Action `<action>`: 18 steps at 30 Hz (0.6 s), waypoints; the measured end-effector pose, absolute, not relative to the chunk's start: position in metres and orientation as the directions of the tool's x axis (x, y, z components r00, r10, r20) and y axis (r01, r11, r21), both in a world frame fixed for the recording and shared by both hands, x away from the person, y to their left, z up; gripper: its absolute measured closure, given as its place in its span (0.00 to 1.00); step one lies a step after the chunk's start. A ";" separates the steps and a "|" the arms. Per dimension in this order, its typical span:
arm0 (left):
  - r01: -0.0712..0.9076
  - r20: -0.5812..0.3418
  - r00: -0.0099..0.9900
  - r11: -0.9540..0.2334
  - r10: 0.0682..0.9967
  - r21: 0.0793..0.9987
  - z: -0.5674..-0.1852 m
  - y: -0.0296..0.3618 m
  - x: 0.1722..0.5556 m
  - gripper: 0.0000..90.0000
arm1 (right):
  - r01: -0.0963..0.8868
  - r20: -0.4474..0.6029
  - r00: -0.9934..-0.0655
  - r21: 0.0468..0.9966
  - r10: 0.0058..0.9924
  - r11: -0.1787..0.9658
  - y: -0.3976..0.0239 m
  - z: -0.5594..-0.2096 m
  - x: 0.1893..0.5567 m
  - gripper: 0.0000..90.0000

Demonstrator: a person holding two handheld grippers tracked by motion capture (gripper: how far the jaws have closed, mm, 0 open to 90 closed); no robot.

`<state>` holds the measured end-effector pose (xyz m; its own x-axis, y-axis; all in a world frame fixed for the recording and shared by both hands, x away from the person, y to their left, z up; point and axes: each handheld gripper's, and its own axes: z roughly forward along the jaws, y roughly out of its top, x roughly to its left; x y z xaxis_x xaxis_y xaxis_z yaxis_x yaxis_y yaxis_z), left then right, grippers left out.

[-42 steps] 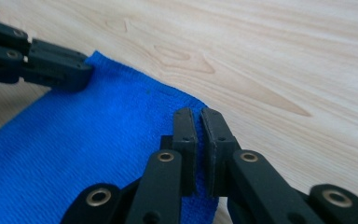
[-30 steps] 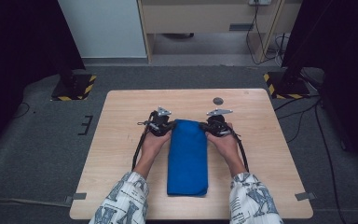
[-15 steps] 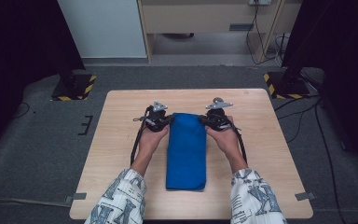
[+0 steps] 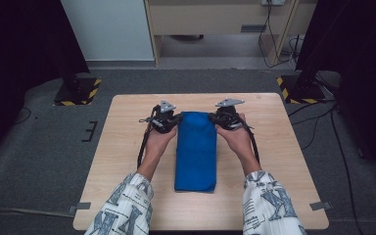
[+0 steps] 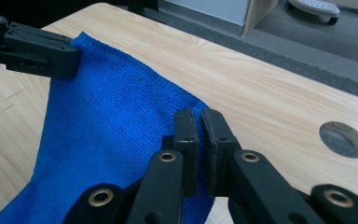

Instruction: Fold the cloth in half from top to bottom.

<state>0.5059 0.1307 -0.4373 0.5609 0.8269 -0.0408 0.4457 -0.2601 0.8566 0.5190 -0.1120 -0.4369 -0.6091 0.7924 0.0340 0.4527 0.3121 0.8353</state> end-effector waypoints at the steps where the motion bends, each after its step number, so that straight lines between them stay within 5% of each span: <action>1: 0.444 -0.041 0.561 -0.259 0.827 0.858 -0.436 0.131 0.507 0.96 | 0.451 0.030 -0.610 0.835 0.792 0.316 -0.112 -0.436 0.520 0.95; 18: 0.444 -0.073 0.570 -0.232 0.819 0.865 -0.436 0.138 0.490 0.96 | 0.424 0.026 -0.629 0.849 0.777 0.315 -0.111 -0.435 0.506 0.95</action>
